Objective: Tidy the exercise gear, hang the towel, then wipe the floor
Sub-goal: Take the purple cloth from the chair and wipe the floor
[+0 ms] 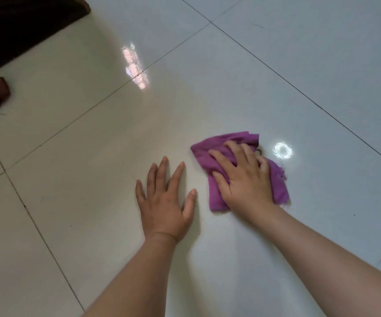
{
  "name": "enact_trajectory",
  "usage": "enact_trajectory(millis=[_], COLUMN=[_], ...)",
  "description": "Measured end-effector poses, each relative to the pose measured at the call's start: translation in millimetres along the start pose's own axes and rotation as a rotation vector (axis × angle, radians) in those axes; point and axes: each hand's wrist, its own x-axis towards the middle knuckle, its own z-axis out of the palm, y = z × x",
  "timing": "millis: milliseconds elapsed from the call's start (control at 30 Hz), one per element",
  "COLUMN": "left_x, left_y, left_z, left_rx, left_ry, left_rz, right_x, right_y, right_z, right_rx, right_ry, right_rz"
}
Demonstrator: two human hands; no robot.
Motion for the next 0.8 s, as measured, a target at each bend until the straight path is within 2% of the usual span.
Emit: enact_trajectory(millis=[100,200,333,433,567,700,800], left_x=[0.2,0.2,0.8,1.1,1.2,1.8,0.8], left_y=[0.5,0.9,0.6,0.8,0.8,1.4,0.7], left_z=[-1.5,-0.9,0.5,0.1,-0.5,-1.4,-1.1], left_rx=[-0.002,0.007,0.015,0.024,0.029,0.028,0.018], left_ry=[-0.002,-0.005,0.004,-0.003,-0.008,-0.017,-0.011], left_rz=[-0.007,-0.008,-0.006,-0.007,-0.001,-0.003,-0.001], right_x=[-17.6,26.0,96.5,106.9,59.4,-18.1,-34.1], right_y=[17.8,6.9,-26.2,-38.3,-20.2,1.8,7.1], right_z=[-3.9,-7.7,-4.1,-2.0,-1.6,-2.9,-2.8], right_rx=[0.03,0.059,0.066,0.047,0.046,0.018,0.0], right_ry=[0.007,0.043,-0.015,-0.035,-0.05,-0.041,-0.034], right_rz=[0.114,0.266,0.22,0.138,-0.047,0.028,0.064])
